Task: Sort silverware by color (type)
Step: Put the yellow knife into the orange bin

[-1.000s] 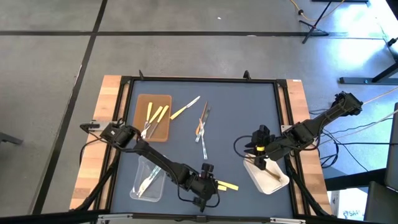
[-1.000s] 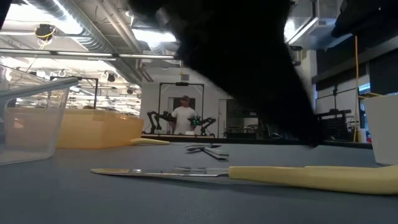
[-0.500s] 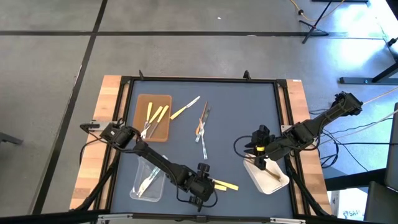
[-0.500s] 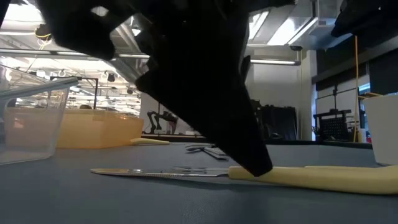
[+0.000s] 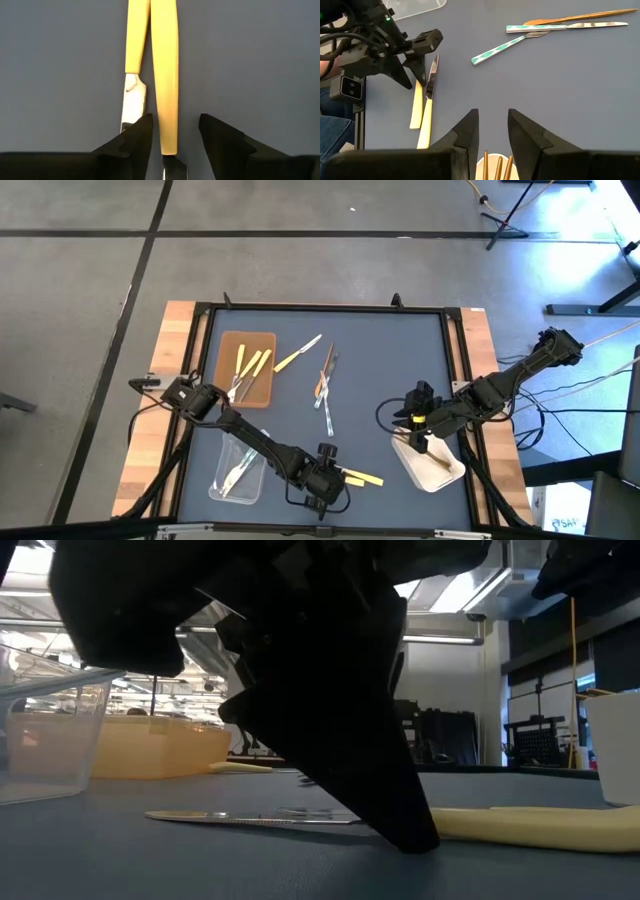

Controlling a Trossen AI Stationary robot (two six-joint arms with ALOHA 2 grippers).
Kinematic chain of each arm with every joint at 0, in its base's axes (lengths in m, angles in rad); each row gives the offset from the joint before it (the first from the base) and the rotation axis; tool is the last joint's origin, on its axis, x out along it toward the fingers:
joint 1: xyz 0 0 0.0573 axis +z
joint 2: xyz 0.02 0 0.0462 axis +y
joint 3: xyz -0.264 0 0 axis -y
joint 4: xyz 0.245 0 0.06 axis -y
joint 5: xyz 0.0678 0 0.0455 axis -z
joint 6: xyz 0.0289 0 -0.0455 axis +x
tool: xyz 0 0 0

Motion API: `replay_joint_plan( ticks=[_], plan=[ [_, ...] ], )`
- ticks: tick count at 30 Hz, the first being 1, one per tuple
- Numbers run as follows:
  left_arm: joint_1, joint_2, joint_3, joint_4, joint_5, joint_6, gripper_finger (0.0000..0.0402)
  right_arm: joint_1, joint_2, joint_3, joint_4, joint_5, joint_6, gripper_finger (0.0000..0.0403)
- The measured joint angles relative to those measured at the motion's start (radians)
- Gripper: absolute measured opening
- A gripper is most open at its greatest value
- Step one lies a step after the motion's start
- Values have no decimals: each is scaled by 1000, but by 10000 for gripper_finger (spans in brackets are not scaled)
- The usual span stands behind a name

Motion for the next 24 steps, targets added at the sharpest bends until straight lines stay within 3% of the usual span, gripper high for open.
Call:
replay_joint_plan(
  ticks=[24],
  plan=[
    [2, 1, -1, -1, -7, 0, 38, 0, 0, 0, 0, 1, -14, 92]
  ],
)
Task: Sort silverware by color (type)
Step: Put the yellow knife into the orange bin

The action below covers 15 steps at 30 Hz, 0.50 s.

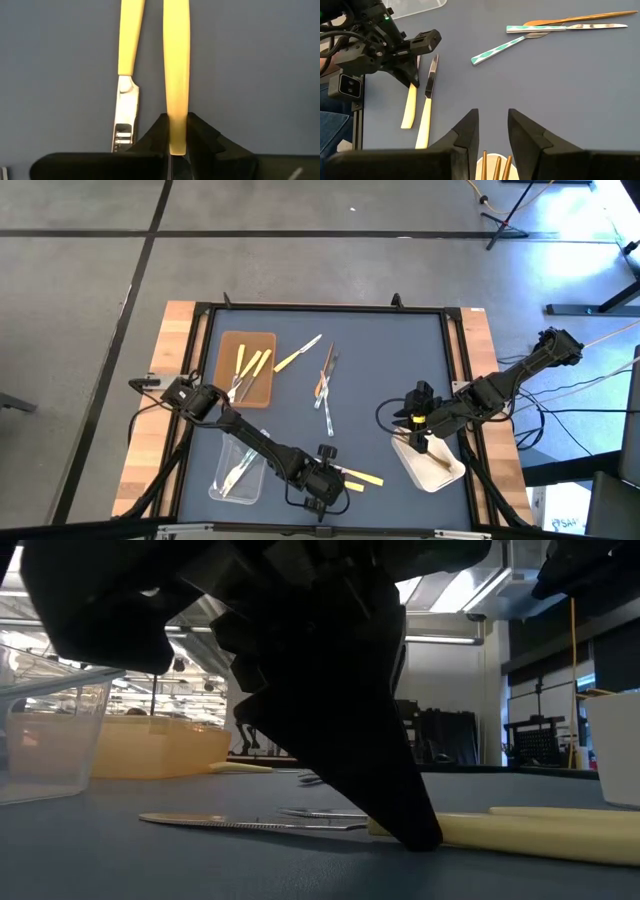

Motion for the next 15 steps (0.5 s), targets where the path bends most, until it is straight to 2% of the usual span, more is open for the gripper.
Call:
replay_joint_plan(
  ticks=[15],
  plan=[
    [3, -1, 74, -11, -10, 0, 38, 0, 0, 0, 0, 0, 0, 92]
  ],
)
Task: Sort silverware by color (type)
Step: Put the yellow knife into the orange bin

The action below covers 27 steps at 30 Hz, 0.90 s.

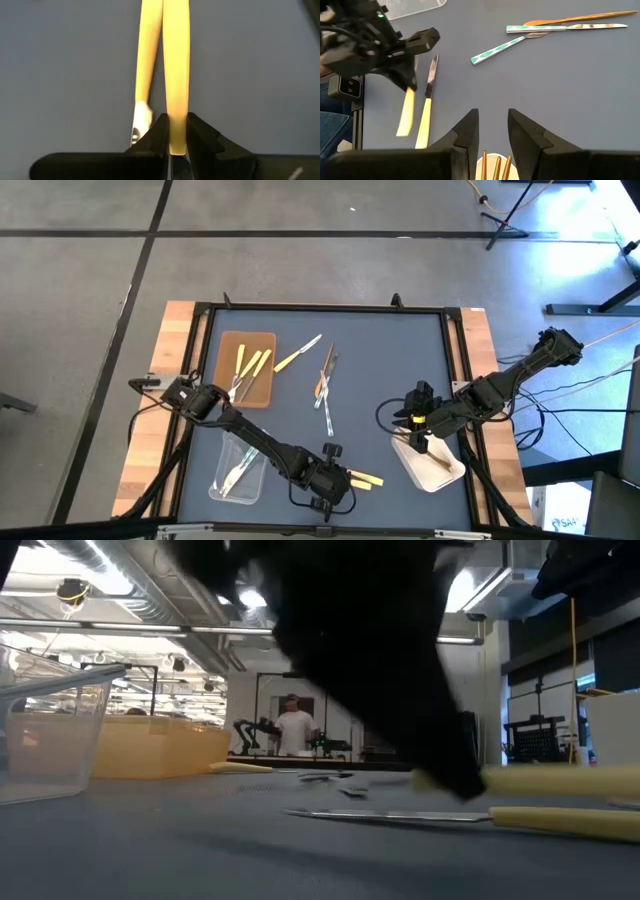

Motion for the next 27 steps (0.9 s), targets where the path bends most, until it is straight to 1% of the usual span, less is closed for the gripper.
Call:
replay_joint_plan(
  ticks=[5, 10, 18, 22, 27],
  plan=[
    [1, -1, 52, -31, 6, -1, 38, 0, 0, 0, 0, 0, 0, 92],
    [12, -3, 136, -90, 6, 0, 38, 0, 0, 0, 0, 0, 0, 92],
    [38, -4, 276, -293, 9, 2, 38, 0, 0, 0, 0, 0, 0, 92],
    [46, -4, 349, -359, 7, 48, 38, 0, 0, 0, 0, -1, 0, 92],
    [63, -4, 448, -512, -4, 57, 38, 0, 0, 0, 0, -1, 0, 92]
  ],
)
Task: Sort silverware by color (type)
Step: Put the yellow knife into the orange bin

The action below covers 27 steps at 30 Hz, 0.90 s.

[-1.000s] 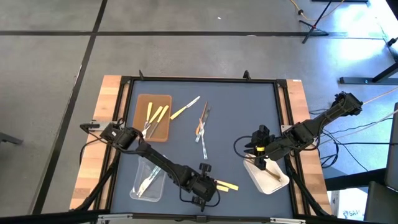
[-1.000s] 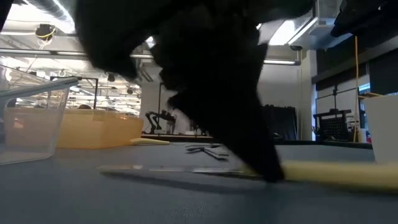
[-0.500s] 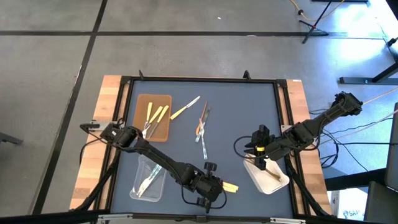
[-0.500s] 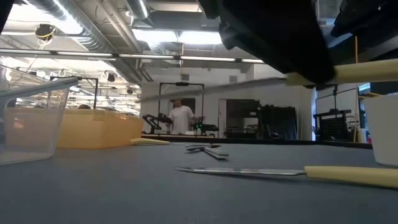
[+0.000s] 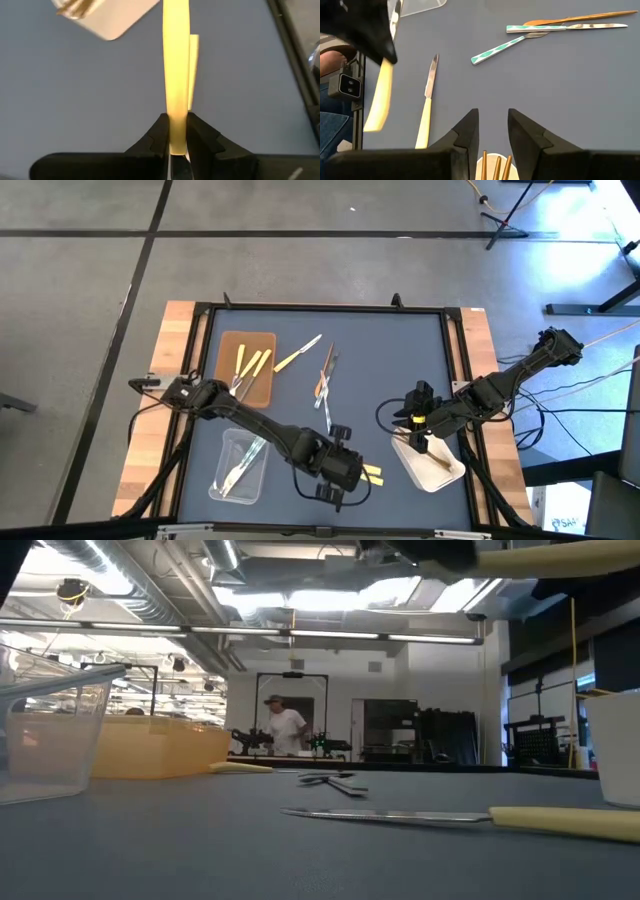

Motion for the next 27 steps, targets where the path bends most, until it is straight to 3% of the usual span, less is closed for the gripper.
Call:
replay_joint_plan(
  ticks=[12, 22, 27],
  plan=[
    [41, -1, 161, -352, -92, -5, 38, 0, 0, 0, 0, 0, 0, 92],
    [71, -14, 170, -585, -172, -37, 37, 0, 0, 0, 0, 0, 0, 92],
    [98, -77, 153, -591, -207, -37, 37, 0, 0, 0, -1, -1, 0, 92]
  ],
)
